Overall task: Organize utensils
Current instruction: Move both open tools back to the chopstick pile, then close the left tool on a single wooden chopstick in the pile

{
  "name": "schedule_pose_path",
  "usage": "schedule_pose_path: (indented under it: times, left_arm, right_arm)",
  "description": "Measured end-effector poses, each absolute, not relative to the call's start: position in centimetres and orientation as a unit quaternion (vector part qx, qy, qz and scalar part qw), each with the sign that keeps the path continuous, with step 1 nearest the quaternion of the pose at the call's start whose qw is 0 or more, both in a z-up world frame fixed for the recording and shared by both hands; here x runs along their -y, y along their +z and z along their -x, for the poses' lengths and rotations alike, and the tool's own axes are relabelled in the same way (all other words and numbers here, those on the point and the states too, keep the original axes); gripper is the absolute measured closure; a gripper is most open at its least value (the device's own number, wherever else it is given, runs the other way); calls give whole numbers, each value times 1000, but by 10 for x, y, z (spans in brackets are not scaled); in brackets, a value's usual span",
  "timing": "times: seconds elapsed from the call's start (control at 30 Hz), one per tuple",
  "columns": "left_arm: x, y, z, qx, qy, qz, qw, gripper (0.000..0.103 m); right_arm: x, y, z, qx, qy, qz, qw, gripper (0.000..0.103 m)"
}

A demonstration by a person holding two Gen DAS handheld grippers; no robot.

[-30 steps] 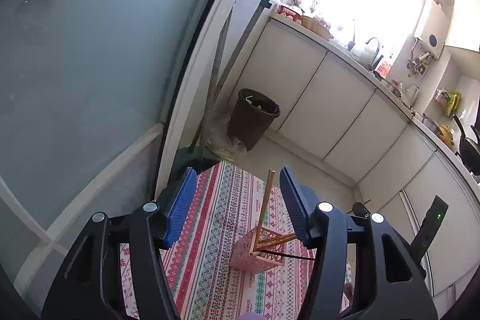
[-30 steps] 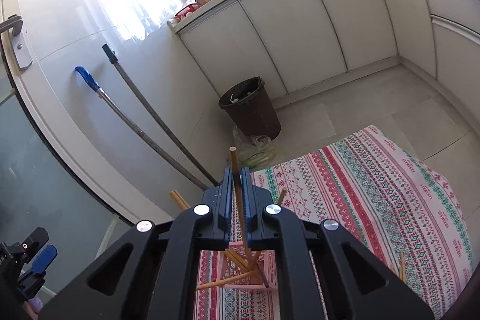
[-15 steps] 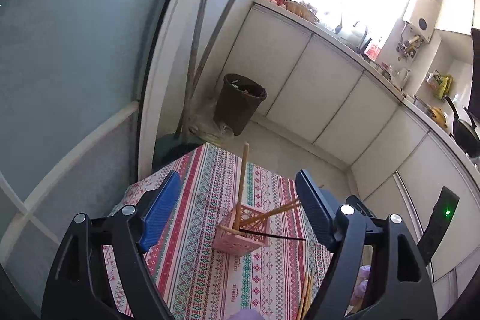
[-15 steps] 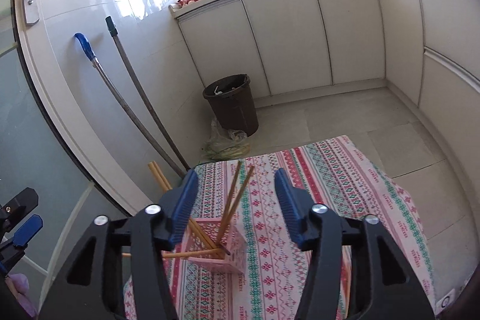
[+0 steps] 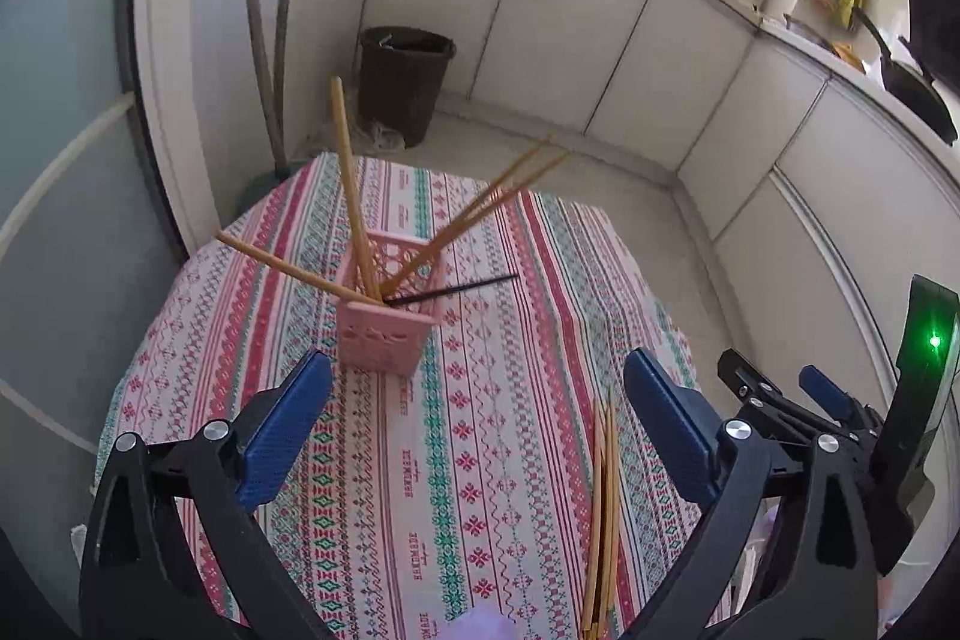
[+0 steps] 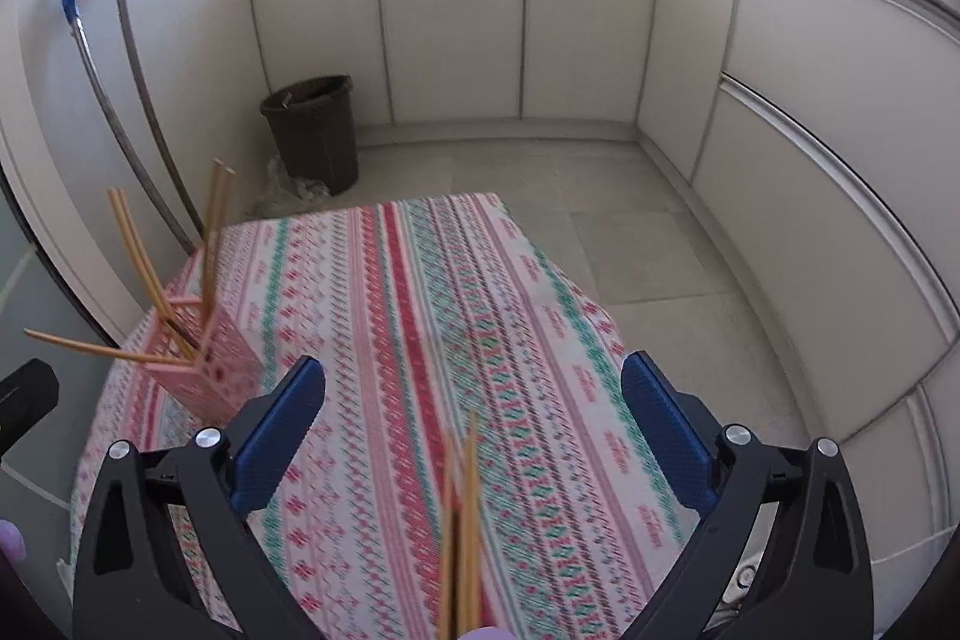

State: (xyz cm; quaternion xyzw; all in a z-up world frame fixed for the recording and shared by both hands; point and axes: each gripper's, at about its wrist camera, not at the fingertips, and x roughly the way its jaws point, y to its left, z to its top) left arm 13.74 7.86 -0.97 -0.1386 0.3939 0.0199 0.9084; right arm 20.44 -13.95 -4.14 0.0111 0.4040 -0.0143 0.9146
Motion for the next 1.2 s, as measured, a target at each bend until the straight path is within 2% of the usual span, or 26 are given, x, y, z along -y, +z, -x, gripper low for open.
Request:
schedule_pose_path:
  times: [0.13, 0.47, 0.87, 1.0, 1.13, 1.2]
  left_arm:
    - [-52, -40, -151, -434, 20, 98, 895, 7]
    - [17, -154, -206, -596, -29, 13, 802, 7]
    - [56, -176, -249, -586, 10, -9, 810, 8]
    - [63, -184, -260, -585, 16, -28, 810, 21]
    - [63, -186, -269, -578, 25, -23, 815, 22]
    - [61, -190, -274, -583, 22, -22, 812, 27]
  right_arm:
    - [179, -60, -203, -455, -40, -29, 889, 7]
    - [244, -72, -187, -488, -58, -120, 863, 7]
    - [275, -95, -194, -521, -38, -200, 829, 7]
    - [291, -96, -194, -521, -49, -216, 825, 7]
    - [301, -99, -195, -522, -55, -229, 820, 7]
    - [304, -100, -195, -524, -54, -235, 817, 7]
